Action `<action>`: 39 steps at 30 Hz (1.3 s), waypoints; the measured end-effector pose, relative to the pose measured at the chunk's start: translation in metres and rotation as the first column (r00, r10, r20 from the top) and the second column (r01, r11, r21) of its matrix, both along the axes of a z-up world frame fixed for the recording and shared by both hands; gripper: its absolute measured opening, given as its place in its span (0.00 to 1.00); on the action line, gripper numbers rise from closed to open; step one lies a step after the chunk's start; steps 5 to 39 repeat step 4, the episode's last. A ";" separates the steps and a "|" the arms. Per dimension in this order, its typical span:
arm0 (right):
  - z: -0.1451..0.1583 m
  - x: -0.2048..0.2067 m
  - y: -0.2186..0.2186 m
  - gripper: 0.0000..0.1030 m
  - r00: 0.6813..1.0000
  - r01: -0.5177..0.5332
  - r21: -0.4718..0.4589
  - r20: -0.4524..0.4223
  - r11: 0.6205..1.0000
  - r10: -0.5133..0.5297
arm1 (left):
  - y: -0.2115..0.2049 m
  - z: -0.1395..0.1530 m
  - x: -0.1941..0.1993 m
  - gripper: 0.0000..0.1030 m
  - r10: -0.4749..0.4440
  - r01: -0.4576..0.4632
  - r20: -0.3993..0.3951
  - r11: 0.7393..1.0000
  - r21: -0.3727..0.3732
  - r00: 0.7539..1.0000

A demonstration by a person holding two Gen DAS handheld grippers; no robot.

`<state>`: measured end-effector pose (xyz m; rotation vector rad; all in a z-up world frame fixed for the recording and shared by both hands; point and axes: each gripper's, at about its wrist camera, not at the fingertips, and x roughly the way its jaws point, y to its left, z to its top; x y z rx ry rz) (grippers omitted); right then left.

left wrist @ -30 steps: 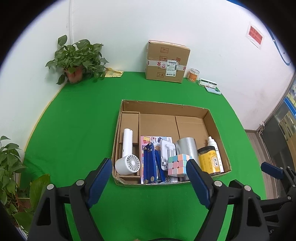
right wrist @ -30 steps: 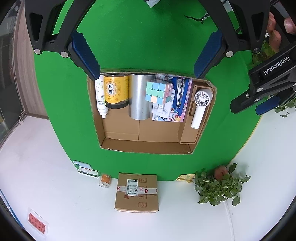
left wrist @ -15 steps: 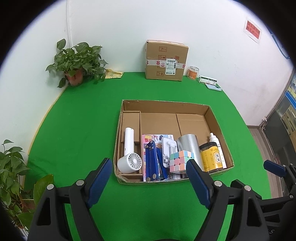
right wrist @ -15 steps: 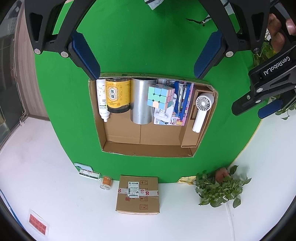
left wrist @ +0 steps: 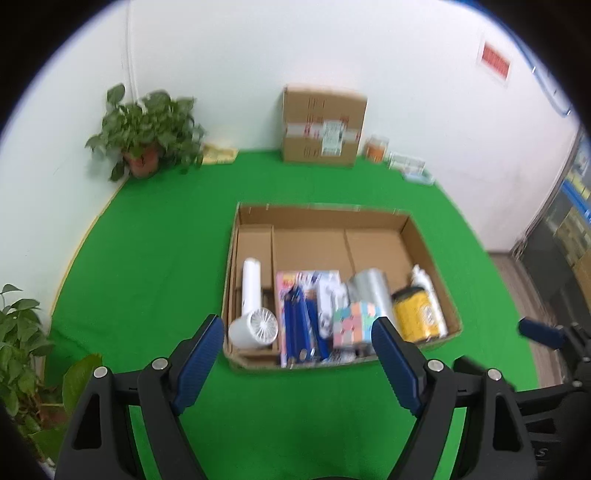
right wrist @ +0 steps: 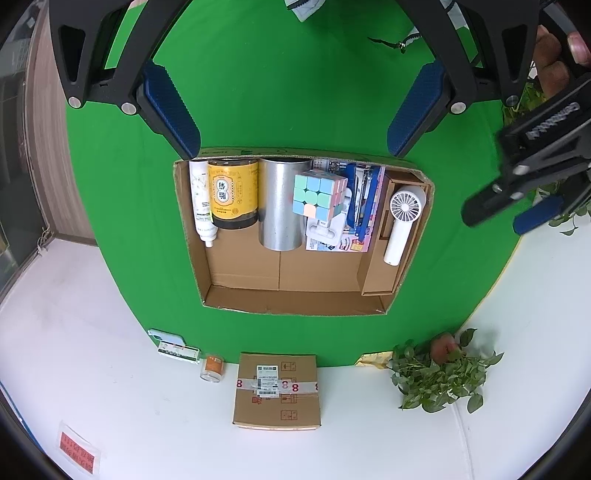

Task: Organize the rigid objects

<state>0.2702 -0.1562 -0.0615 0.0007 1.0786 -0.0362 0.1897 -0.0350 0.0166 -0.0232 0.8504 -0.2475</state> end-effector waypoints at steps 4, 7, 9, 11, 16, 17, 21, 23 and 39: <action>-0.001 0.000 0.001 0.99 1.000 -0.001 -0.001 -0.002 1.000 0.001 | -0.002 -0.003 0.003 0.80 0.016 -0.016 -0.011 0.999 0.027 1.000; -0.001 0.000 0.001 0.99 1.000 -0.001 -0.001 -0.002 1.000 0.001 | -0.002 -0.003 0.003 0.80 0.016 -0.016 -0.011 0.999 0.027 1.000; -0.001 0.000 0.001 0.99 1.000 -0.001 -0.001 -0.002 1.000 0.001 | -0.002 -0.003 0.003 0.80 0.016 -0.016 -0.011 0.999 0.027 1.000; -0.001 0.000 0.001 0.99 1.000 -0.001 -0.001 -0.002 1.000 0.001 | -0.002 -0.003 0.003 0.80 0.016 -0.016 -0.011 0.999 0.027 1.000; -0.001 0.000 0.001 0.99 1.000 -0.001 -0.001 -0.002 1.000 0.001 | -0.002 -0.003 0.003 0.80 0.016 -0.016 -0.011 0.999 0.027 1.000; -0.001 0.000 0.001 0.99 1.000 -0.001 -0.001 -0.002 1.000 0.001 | -0.002 -0.003 0.003 0.80 0.016 -0.016 -0.011 0.999 0.027 1.000; -0.001 0.000 0.001 0.99 1.000 -0.001 -0.001 -0.002 1.000 0.001 | -0.002 -0.003 0.003 0.80 0.016 -0.016 -0.011 0.999 0.027 1.000; -0.001 0.000 0.001 0.99 1.000 -0.001 -0.001 -0.002 1.000 0.001 | -0.002 -0.003 0.003 0.80 0.016 -0.016 -0.011 0.999 0.027 1.000; -0.001 0.000 0.001 0.99 1.000 -0.001 -0.001 -0.002 1.000 0.001 | -0.002 -0.003 0.003 0.80 0.016 -0.016 -0.011 0.999 0.027 1.000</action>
